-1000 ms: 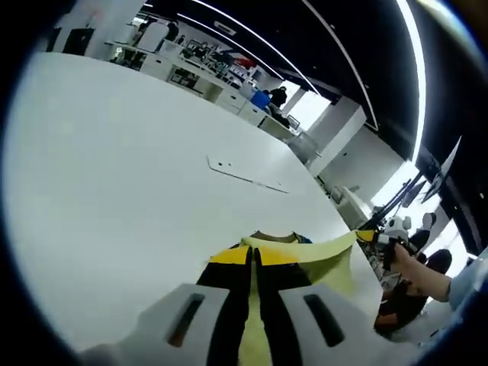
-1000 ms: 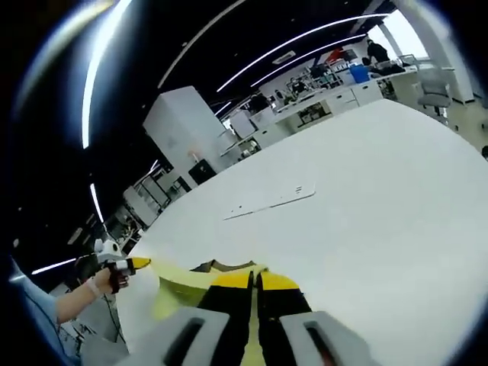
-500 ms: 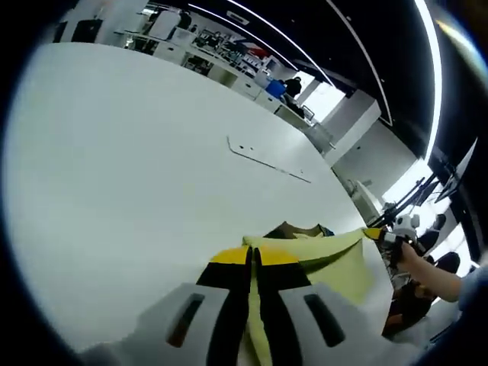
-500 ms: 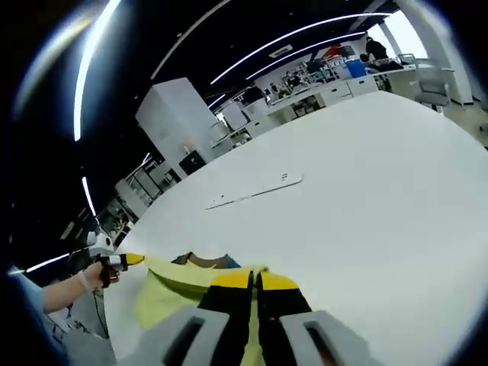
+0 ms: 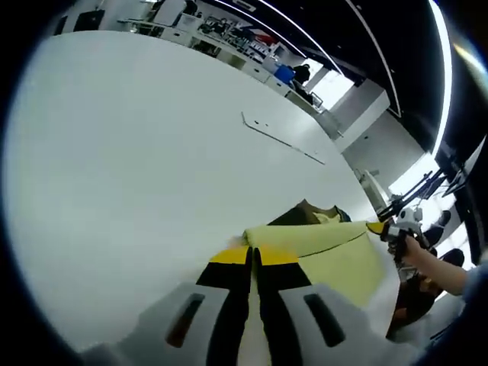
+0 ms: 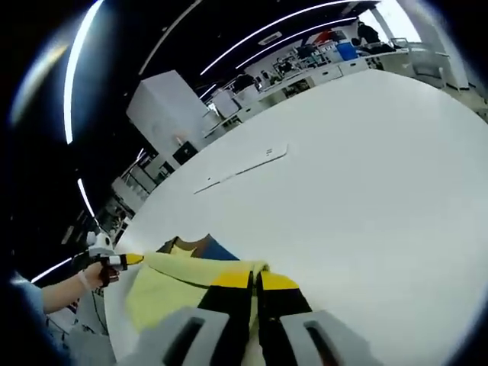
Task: Fold the garment on the visible template until the final outline fits inside the template.
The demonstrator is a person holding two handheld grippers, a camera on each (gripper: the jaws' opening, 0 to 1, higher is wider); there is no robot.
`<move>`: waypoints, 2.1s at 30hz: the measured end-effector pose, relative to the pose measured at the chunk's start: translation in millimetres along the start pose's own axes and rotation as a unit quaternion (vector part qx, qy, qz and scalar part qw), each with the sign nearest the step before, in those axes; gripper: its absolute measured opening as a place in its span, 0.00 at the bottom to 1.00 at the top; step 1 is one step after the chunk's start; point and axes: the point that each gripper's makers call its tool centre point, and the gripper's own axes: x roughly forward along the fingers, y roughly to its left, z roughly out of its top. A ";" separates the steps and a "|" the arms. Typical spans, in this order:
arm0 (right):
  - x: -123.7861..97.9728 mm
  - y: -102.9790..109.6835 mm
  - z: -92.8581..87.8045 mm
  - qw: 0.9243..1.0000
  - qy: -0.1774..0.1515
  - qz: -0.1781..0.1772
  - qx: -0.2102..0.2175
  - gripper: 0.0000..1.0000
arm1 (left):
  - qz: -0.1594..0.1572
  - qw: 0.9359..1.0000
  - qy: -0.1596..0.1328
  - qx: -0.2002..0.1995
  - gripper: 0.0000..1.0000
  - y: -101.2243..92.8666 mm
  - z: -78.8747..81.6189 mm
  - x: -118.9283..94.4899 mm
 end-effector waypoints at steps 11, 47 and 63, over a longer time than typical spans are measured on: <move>4.2 -4.7 -3.4 1.000 0.007 0.000 -0.009 0.00 | 0.011 1.000 -0.002 0.014 0.00 2.8 -0.6 4.0; -6.9 36.5 -16.6 0.991 0.004 0.103 -0.087 0.54 | -0.118 0.985 0.005 0.122 0.58 -42.3 -14.3 -12.3; 18.9 45.8 11.5 0.990 -0.021 0.118 -0.077 0.53 | -0.127 0.984 -0.033 0.118 0.59 -52.9 21.6 9.8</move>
